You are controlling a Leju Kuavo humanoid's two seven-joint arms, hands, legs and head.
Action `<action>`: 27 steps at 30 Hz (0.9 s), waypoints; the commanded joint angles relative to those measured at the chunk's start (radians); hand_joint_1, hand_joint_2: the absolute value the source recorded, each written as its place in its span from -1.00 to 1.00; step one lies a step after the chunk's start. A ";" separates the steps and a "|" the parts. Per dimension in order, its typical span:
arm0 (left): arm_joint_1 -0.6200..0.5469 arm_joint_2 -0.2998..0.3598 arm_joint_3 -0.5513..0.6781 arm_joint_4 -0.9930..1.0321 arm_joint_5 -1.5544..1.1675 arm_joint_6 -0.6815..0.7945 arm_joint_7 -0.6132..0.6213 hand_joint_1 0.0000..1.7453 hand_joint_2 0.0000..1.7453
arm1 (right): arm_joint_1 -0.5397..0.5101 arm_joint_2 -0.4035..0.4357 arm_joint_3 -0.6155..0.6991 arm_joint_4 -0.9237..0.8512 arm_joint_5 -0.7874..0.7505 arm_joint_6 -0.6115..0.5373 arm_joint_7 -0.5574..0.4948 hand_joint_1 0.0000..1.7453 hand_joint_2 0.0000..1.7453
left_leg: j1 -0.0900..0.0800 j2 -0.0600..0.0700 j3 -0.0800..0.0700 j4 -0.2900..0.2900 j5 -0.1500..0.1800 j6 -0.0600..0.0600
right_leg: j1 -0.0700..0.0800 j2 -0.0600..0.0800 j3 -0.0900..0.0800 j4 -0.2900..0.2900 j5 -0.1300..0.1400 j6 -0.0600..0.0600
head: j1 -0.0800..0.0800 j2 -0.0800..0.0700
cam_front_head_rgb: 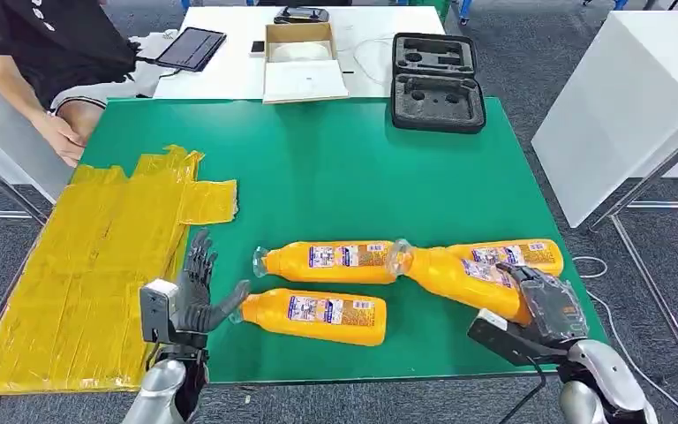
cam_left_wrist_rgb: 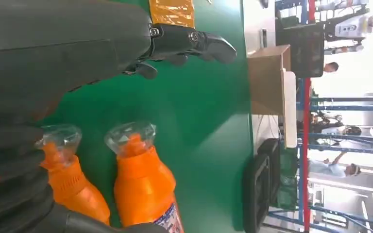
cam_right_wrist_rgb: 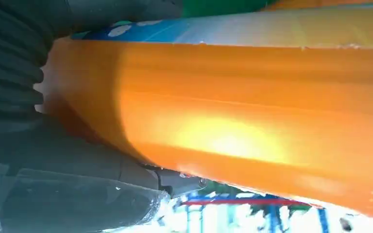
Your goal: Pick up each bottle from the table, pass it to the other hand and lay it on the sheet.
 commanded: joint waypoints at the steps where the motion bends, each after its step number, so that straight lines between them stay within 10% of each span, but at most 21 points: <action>1: -0.001 -0.009 0.008 -0.036 -0.064 0.000 0.021 -1.00 1.00 | -0.053 0.189 -0.042 0.006 -0.054 -0.104 0.010 1.00 1.00 | 0.002 0.003 0.003 0.000 -0.002 -0.003 | 0.002 0.001 0.003 -0.001 -0.001 -0.002 | 0.000 0.000; 27: -0.235 0.054 -0.251 -0.259 0.107 -0.283 0.194 -1.00 1.00 | -0.367 0.341 0.382 0.351 -0.513 -0.212 -0.263 1.00 1.00 | 0.002 0.006 0.003 0.002 0.000 -0.004 | 0.002 0.004 0.003 0.001 0.000 -0.002 | 0.000 0.000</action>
